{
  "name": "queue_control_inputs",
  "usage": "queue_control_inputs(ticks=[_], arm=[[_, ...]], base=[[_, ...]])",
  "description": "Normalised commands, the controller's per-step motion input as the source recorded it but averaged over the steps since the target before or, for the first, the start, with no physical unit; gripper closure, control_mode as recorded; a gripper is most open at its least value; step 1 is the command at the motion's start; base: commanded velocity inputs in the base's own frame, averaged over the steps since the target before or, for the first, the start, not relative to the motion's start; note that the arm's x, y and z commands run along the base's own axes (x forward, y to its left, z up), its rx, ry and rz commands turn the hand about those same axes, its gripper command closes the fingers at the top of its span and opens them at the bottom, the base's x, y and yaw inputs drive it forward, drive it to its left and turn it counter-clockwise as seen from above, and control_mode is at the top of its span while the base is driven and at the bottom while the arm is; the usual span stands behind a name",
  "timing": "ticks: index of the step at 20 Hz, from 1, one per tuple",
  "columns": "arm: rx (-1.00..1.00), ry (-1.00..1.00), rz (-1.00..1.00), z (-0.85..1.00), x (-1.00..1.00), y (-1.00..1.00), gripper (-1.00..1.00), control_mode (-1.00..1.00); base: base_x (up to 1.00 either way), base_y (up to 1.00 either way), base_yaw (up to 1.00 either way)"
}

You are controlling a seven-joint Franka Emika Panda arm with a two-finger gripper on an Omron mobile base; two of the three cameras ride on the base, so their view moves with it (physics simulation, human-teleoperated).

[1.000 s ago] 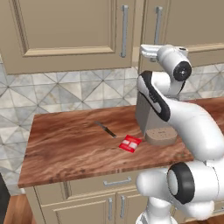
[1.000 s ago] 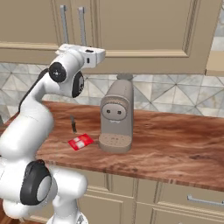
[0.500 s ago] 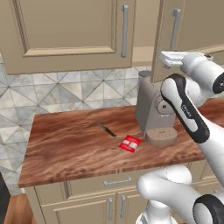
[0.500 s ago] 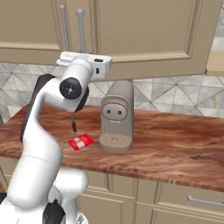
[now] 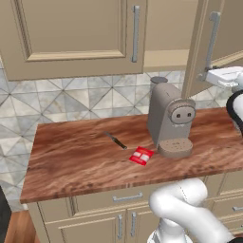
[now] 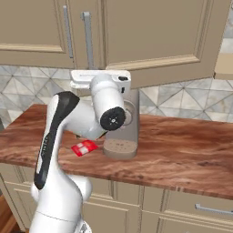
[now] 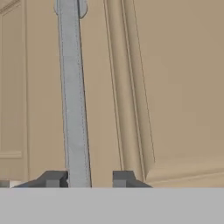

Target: Pick the pan from the cabinet and place it on the stove. Then turn on the stove burner for the pan.

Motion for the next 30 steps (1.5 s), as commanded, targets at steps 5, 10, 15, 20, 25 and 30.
queue_control_inputs(ticks=[5,10,15,20,25,30], arm=[[0.0,0.0,0.21,-0.34,-0.52,-0.41,-1.0,-1.0],[0.0,-0.13,0.13,-0.07,-0.75,-0.33,-1.0,-1.0],[-0.03,-0.13,0.0,0.05,-0.79,0.5,-1.0,-1.0],[-0.21,-0.01,0.0,0.09,-0.18,1.0,-1.0,-1.0],[-0.25,-0.01,-0.09,0.02,-0.01,1.0,-1.0,-1.0],[-0.27,0.0,-0.19,0.0,0.0,1.0,-1.0,-1.0]], base=[[0.0,0.0,0.0],[0.0,0.0,0.0],[0.0,0.0,0.0],[0.0,0.0,0.0],[0.0,0.0,0.0],[0.0,0.0,0.0]])
